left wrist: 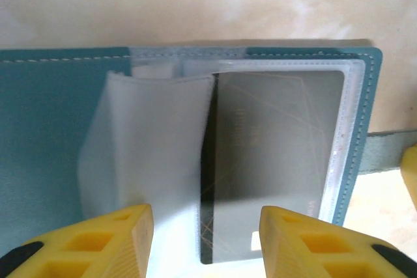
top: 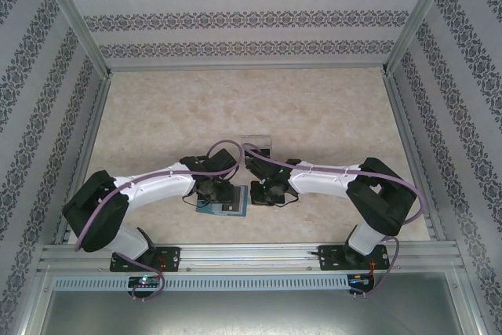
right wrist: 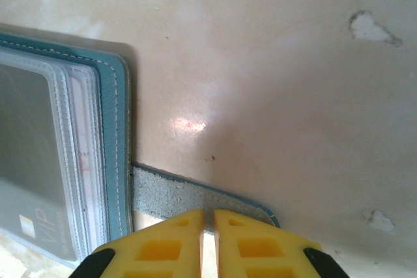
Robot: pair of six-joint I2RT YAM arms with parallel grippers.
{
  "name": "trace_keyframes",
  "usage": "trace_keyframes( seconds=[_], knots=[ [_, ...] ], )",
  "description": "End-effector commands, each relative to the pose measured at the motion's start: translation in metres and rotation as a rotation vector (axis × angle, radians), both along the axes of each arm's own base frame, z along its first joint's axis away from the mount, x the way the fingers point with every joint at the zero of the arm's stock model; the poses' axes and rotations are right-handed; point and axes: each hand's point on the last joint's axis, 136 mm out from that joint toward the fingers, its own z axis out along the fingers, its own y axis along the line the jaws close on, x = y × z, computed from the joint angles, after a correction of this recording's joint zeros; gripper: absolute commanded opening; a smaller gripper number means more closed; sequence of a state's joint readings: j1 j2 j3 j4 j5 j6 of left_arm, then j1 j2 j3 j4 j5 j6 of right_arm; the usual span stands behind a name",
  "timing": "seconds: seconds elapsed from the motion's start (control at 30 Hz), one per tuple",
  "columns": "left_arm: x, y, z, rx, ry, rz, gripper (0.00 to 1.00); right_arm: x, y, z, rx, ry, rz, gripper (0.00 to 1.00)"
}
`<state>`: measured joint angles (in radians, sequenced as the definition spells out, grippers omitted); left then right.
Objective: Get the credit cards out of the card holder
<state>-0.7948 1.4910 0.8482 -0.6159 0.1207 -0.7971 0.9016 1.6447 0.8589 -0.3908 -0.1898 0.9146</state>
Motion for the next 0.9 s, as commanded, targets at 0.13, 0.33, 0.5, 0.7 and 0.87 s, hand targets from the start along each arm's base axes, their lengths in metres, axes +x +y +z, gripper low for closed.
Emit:
trace_keyframes(
  seconds=[0.13, 0.33, 0.5, 0.7, 0.87],
  knots=[
    [-0.003, 0.035, 0.017, 0.183, -0.044, -0.025, 0.51, -0.006, -0.015, -0.009, -0.076, -0.003, 0.000, 0.16],
    [-0.004, 0.042, 0.019, 0.214, -0.051, -0.039, 0.48, -0.006, -0.015, -0.008, -0.076, -0.003, -0.001, 0.16],
    [-0.006, 0.046, 0.014, 0.232, -0.047, -0.049, 0.35, -0.005, -0.014, -0.008, -0.079, -0.003, 0.003, 0.16],
    [-0.011, 0.056, 0.006, 0.269, -0.034, -0.055, 0.20, -0.005, -0.017, -0.009, -0.095, -0.005, 0.002, 0.16],
    [-0.017, 0.060, -0.006, 0.292, -0.005, -0.072, 0.13, -0.005, -0.020, -0.009, -0.113, -0.007, 0.001, 0.16]
  ],
)
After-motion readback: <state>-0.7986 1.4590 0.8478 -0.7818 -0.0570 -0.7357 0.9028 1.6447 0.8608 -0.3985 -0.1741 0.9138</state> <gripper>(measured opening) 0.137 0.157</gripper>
